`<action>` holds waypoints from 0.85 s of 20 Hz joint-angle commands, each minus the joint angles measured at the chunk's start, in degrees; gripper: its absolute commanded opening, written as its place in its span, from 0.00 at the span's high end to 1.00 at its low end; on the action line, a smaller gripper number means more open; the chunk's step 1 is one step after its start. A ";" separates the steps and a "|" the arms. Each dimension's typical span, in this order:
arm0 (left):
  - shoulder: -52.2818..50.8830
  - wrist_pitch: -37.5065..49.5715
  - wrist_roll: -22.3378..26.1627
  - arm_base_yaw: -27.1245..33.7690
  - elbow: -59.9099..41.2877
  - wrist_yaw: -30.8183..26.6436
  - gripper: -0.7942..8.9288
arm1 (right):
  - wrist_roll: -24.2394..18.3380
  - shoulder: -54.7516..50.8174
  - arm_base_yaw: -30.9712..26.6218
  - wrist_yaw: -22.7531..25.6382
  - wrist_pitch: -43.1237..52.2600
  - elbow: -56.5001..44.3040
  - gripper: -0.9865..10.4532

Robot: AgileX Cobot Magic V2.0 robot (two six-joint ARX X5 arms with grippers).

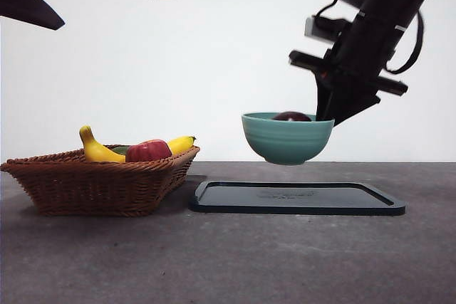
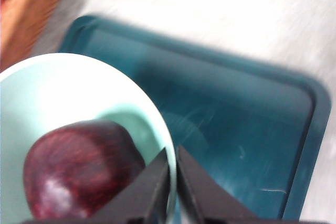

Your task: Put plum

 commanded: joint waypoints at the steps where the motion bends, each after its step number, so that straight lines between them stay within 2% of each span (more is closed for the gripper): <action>1: 0.22 0.42 0.28 -0.26 0.57 0.15 0.53 | -0.55 5.60 -0.55 -0.17 0.52 4.11 0.91; 6: 0.22 0.22 0.26 -0.26 0.57 0.15 0.53 | -0.74 13.27 -0.92 -0.17 3.04 6.03 0.91; 10: 0.22 0.31 0.28 -0.26 0.57 0.15 0.53 | -0.96 13.66 -0.90 -0.22 2.99 6.03 0.90; 14: 0.22 0.33 0.28 -0.26 0.57 0.15 0.53 | -0.83 13.62 -0.85 -0.17 2.80 6.03 0.72; 17: 0.22 0.39 0.31 -0.26 0.57 0.15 0.53 | -0.68 11.80 -0.90 -0.07 2.21 6.10 0.71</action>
